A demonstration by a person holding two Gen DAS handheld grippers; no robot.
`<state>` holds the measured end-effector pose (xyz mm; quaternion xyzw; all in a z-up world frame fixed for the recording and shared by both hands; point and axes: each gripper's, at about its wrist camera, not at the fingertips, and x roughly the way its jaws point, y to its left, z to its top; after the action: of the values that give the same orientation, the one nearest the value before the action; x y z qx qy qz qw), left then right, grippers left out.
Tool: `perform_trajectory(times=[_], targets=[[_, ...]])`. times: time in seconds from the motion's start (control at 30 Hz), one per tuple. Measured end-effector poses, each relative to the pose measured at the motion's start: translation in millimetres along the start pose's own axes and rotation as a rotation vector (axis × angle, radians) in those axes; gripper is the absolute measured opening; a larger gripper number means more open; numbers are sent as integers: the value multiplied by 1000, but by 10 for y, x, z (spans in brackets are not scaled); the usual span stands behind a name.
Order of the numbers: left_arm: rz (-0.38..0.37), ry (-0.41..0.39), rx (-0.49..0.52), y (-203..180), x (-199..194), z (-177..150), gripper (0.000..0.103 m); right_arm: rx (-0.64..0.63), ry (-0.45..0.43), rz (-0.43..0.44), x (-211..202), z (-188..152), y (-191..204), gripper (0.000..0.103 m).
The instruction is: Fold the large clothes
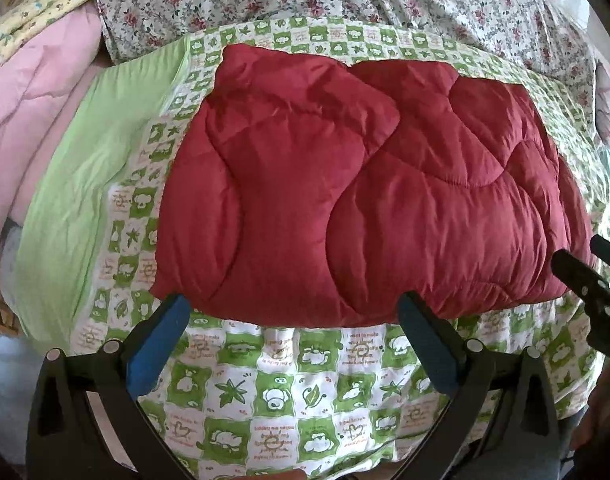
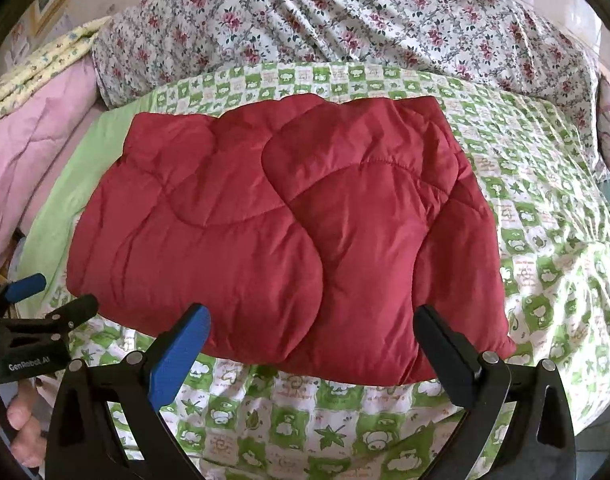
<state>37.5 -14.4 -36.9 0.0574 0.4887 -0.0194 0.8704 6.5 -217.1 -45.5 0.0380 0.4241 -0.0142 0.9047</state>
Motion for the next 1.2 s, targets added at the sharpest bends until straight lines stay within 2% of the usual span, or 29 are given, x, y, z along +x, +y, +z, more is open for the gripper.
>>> perform_trajectory(times=[0.33, 1.2], targets=[[-9, 13, -7, -4, 14, 38, 103, -29, 20, -22, -11, 60, 43, 102], [-24, 9, -9, 16, 10, 137, 103, -35, 25, -6, 2, 182, 70, 102]])
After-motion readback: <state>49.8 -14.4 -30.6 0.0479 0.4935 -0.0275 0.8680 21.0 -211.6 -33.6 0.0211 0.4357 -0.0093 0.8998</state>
